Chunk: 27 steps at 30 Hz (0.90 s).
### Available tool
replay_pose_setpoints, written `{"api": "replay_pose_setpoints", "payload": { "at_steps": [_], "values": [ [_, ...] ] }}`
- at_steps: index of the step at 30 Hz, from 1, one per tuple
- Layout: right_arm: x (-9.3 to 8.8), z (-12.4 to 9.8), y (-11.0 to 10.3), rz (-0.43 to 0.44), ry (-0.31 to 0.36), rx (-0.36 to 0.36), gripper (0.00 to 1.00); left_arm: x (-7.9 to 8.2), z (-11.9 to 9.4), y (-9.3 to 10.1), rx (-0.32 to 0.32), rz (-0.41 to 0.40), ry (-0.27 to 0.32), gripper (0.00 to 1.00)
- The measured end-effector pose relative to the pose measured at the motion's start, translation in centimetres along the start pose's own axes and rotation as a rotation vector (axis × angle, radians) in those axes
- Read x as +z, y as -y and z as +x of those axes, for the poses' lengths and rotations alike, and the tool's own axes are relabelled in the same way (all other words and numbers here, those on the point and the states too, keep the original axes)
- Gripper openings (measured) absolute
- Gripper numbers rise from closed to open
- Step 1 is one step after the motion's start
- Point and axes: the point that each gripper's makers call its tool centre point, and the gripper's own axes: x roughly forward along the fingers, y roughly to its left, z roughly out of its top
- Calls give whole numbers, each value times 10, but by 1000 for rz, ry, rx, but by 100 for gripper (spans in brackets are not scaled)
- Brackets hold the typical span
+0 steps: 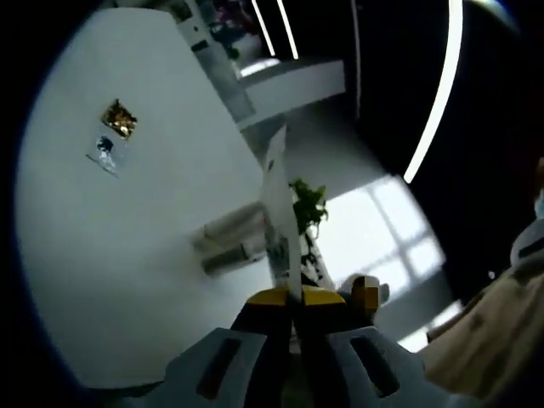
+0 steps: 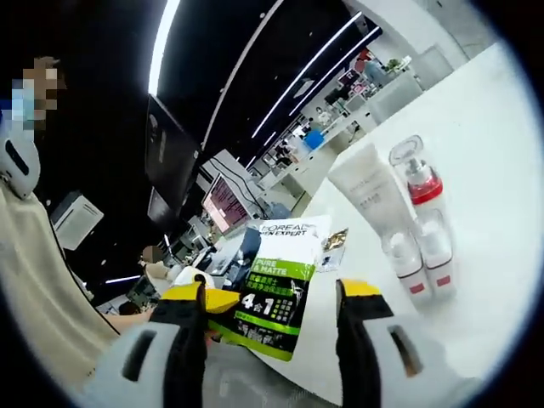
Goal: Arrange the skincare products in the storage area until every visible bottle or jar stands upright without overlapping.
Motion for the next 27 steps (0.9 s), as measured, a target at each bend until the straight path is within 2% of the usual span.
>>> {"api": "replay_pose_setpoints", "payload": {
  "at_steps": [6,16,27],
  "values": [
    [-4,-3,9,-40,-33,-34,73,-1,3,-9,17,-16,-6,0],
    [-5,-14,25,-76,-44,-105,85,-3,9,-29,54,-50,-22,0],
    [-11,-25,46,-131,-77,-202,94,-2,18,-45,87,-72,-49,0]
  ]
}}
